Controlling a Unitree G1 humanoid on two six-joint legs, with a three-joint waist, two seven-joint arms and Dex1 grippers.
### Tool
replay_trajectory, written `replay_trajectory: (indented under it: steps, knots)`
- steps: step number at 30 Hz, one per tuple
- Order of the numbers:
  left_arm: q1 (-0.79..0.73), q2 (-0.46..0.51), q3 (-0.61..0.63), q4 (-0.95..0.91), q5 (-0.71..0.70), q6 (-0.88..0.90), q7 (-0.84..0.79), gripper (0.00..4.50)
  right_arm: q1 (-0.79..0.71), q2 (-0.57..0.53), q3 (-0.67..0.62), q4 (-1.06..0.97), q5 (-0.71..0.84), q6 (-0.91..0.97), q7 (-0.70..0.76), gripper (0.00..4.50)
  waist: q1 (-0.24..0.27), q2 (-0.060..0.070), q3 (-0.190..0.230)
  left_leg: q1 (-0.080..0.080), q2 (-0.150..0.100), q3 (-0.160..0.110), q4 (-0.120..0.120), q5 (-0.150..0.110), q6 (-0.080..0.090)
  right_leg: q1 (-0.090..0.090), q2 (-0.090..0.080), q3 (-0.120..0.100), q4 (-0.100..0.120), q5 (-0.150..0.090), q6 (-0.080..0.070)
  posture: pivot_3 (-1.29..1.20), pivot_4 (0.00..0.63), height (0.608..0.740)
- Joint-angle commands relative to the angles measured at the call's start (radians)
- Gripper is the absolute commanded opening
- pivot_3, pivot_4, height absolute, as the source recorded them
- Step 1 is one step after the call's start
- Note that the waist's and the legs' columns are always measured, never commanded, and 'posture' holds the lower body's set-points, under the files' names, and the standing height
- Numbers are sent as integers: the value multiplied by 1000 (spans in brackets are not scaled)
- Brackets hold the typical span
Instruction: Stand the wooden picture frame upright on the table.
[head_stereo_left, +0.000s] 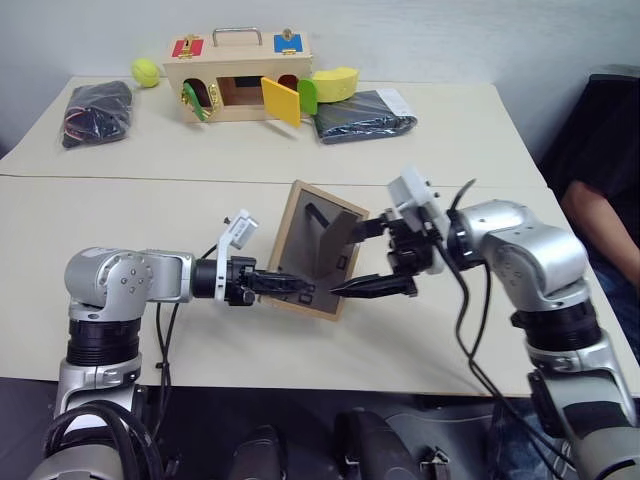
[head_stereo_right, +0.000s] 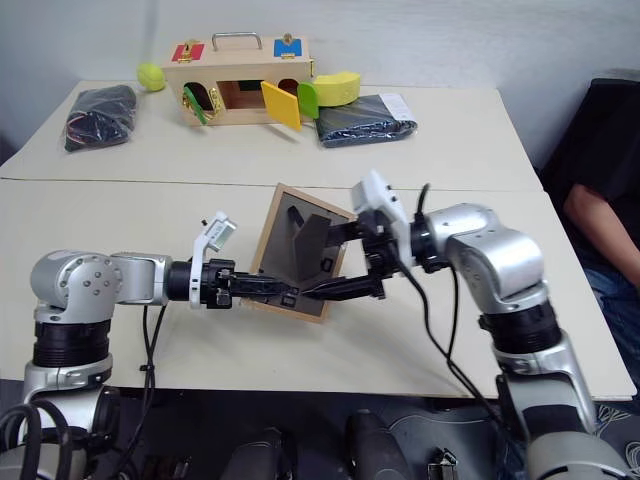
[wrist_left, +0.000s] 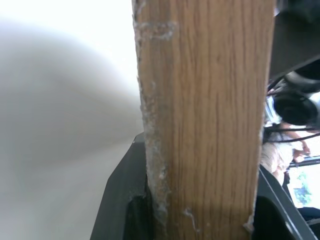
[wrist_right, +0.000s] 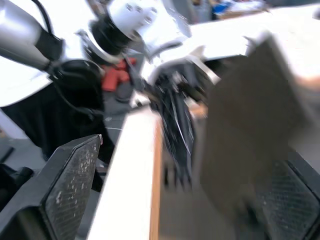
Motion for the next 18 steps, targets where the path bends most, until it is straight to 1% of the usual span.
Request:
replay_trajectory:
  steps: [1,2,3,4,5,7,8,9,11,14,15,17,18]
  knots:
    - [5,24,6,-12,-21,-32,-33,1242,44,-53,-9,15,-132,-200,-38,4500,0,0,0,0,0,0,0,0,0,0,0,0,0,0,0,0,150,740]
    - [8,29,6,-14,-26,-32,-37,1242,63,-65,0,37,-189,-295,-52,4500,-1,0,0,0,0,0,0,0,0,0,0,0,0,0,0,0,150,740]
    - [11,35,10,-17,-35,-28,-43,1242,98,-68,19,106,-329,-579,-125,4500,-1,0,0,0,0,1,-1,0,0,0,0,1,0,0,0,0,150,740]
    - [14,40,13,-20,-41,-24,-48,1242,120,-67,31,159,-428,-789,-178,4500,-1,-1,0,0,0,1,-1,0,0,0,0,1,0,0,0,0,150,740]
    - [16,45,14,-24,-47,-20,-54,1242,129,-55,43,233,-536,-1020,-271,4500,-3,-1,0,0,0,1,-1,0,0,0,1,1,-1,0,0,0,150,740]
    - [18,54,17,-28,-59,-11,-65,1242,111,-41,73,388,-732,-1393,-456,4500,-8,-1,1,0,-1,2,-1,0,0,0,1,2,-1,0,0,0,150,740]
    - [18,57,19,-28,-65,-8,-69,1242,95,-39,86,457,-813,-1525,-535,4500,-9,-1,1,0,0,3,-1,0,0,0,1,3,0,0,0,0,150,740]
    - [15,60,21,-28,-70,-2,-73,1242,72,-40,106,523,-954,-1646,-673,4500,-12,-1,1,0,0,3,-1,0,0,-1,1,3,0,0,0,0,150,740]
    - [6,65,25,-28,-84,11,-79,1242,30,-30,129,612,-1176,-1776,-925,4500,-17,-1,1,1,0,3,-1,1,-1,-1,1,3,1,0,0,0,150,740]
    - [-6,69,26,-28,-100,32,-82,1242,-40,22,155,685,-1383,-1814,-1258,4500,-30,-1,1,1,0,3,0,1,-2,-2,2,3,2,0,0,0,150,740]
    - [-8,72,24,-29,-101,34,-83,1242,-62,36,162,700,-1430,-1811,-1345,4500,-34,-1,1,1,0,3,0,1,-2,-2,2,3,3,0,-1,0,150,740]
    - [-7,77,19,-30,-101,34,-83,1242,-103,61,182,739,-1485,-1803,-1466,4500,-36,-1,1,1,1,4,0,2,-3,-3,2,4,5,-1,-2,0,150,740]
    - [-6,79,17,-32,-98,29,-81,1242,-120,62,200,747,-1522,-1801,-1524,4320,-35,-1,1,1,1,4,0,2,-4,-3,3,4,6,-1,-2,0,150,740]
